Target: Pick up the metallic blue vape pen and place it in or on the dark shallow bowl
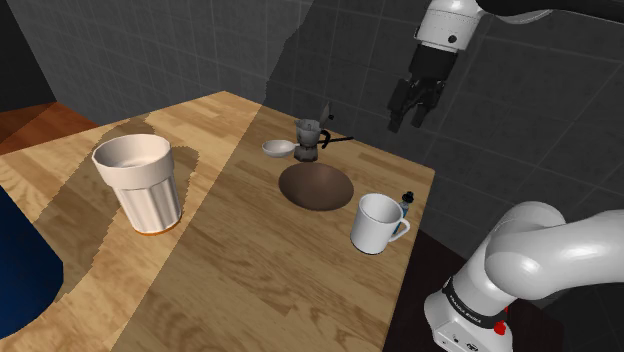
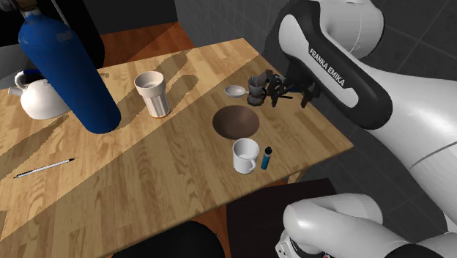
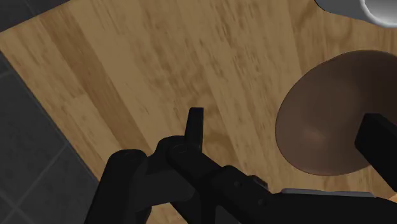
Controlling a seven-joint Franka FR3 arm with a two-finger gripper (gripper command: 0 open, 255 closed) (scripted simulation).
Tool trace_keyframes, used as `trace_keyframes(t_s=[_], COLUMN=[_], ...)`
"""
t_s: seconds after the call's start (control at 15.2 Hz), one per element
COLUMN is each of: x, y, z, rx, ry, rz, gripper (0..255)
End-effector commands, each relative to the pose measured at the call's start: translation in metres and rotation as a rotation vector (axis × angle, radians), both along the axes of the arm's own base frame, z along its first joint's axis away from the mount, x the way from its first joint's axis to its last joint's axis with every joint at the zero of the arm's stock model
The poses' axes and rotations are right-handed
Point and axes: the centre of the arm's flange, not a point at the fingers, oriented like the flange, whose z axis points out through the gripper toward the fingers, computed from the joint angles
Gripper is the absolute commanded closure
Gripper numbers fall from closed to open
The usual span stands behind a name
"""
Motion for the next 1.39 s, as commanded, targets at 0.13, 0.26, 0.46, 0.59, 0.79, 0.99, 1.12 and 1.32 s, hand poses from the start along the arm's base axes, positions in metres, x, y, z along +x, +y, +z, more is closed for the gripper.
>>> trace_keyframes(t_s=[0.13,0.26,0.46,0.59,0.79,0.99,1.12,1.32], x=[-0.011,-0.026,-0.051,-0.071,-0.085,-0.085,-0.085,-0.085], y=[0.022,0.042,0.067,0.081,0.088,0.088,0.088,0.088], z=[-0.013,-0.026,-0.046,-0.060,-0.075,-0.091,-0.102,-0.110], rx=[-0.016,-0.031,-0.054,-0.070,-0.080,-0.080,-0.080,-0.080], ry=[-0.005,-0.009,-0.016,-0.021,-0.024,-0.024,-0.024,-0.024], rz=[0.133,0.267,0.467,0.600,0.688,0.688,0.688,0.688], gripper=[0,0,0,0,0,0,0,0])
